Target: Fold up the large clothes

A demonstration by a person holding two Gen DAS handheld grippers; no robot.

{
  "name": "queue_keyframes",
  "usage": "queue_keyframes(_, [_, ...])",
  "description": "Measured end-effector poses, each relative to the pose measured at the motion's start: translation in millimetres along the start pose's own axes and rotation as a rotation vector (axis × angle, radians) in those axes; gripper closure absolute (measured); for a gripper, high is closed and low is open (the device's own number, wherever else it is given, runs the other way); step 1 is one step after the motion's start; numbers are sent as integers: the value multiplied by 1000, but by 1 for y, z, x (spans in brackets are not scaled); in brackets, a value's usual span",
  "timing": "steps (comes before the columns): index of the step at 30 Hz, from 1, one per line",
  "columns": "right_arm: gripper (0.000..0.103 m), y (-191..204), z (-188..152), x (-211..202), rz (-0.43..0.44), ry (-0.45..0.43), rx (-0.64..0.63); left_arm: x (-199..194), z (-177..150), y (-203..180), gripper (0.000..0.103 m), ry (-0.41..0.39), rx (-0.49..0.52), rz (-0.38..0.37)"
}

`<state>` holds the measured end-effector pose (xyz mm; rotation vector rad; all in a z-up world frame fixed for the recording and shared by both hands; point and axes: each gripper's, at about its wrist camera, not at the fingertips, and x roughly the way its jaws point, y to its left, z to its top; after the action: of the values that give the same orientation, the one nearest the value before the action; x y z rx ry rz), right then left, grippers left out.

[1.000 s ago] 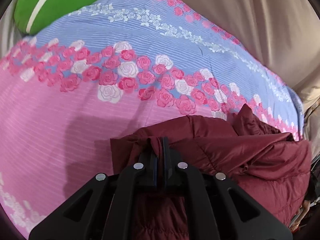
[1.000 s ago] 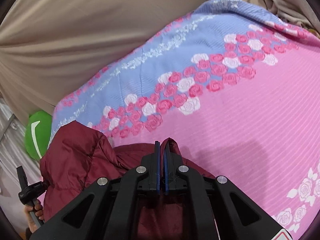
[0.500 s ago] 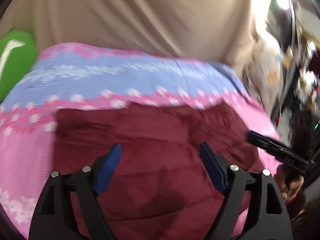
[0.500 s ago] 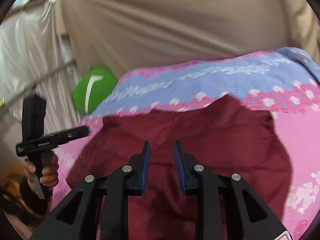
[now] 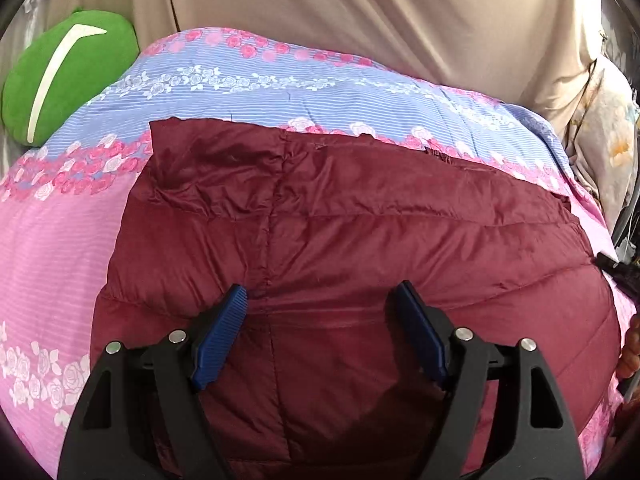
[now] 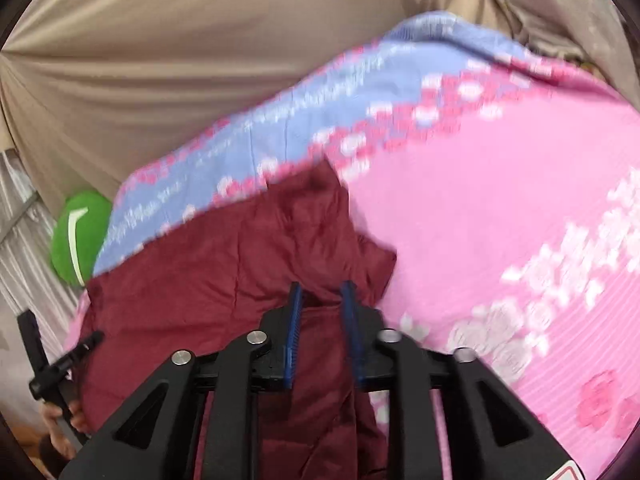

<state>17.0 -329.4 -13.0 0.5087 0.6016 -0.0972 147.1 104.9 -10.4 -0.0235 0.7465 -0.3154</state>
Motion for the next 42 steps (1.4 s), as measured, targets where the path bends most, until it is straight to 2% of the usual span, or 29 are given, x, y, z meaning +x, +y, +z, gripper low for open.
queue_keyframes(2, [68,8,14,-3,13,-21,-16,2,1,-3,26,1,7,10])
queue_keyframes(5, [68,24,34,7,88,-8,-9,2,2,-7,25,2,12,17])
queue_keyframes(7, [68,43,39,19,104,9,-52,4,1,-5,24,0,8,18])
queue_keyframes(9, [68,55,38,41,67,35,-104,7,-1,-4,23,-6,6,19])
queue_keyframes(10, [68,54,36,55,22,53,-112,8,-2,-3,23,-11,6,17])
queue_keyframes(12, [80,38,29,89,-102,106,-102,9,-4,-2,22,-15,1,8])
queue_keyframes(13, [80,30,28,97,-97,120,-83,9,-4,-1,22,-17,-1,0])
queue_keyframes(15, [85,17,29,98,-107,126,-40,10,-4,0,22,-23,-2,-4])
queue_keyframes(18, [85,16,29,95,-188,119,-57,5,-2,-1,22,-21,-5,13])
queue_keyframes(20, [82,20,30,82,-258,82,-61,-8,6,-2,22,-18,-9,19])
queue_keyframes(21, [73,28,32,71,-255,57,-69,-14,11,-1,22,-30,-12,7])
queue_keyframes(22, [73,36,35,67,-229,45,-74,-26,23,1,21,-61,-14,-1])
queue_keyframes(24, [73,60,40,57,-152,39,-95,-38,45,2,11,-102,-8,18])
queue_keyframes(26, [73,98,47,60,-82,58,-157,-34,70,6,9,-129,0,46])
queue_keyframes(29, [73,156,45,84,-28,88,-285,0,91,14,9,-95,-3,108])
queue_keyframes(32, [73,181,39,115,-76,96,-384,34,95,23,9,-39,-15,134])
queue_keyframes(34, [73,176,39,136,-121,116,-385,56,92,29,9,-1,-5,173])
queue_keyframes(36, [73,160,41,151,-136,151,-332,75,85,38,9,34,-11,195])
queue_keyframes(39, [76,124,43,163,-156,170,-252,90,81,59,6,84,-119,119])
queue_keyframes(42, [78,106,44,165,-167,169,-222,93,78,66,6,83,-138,102])
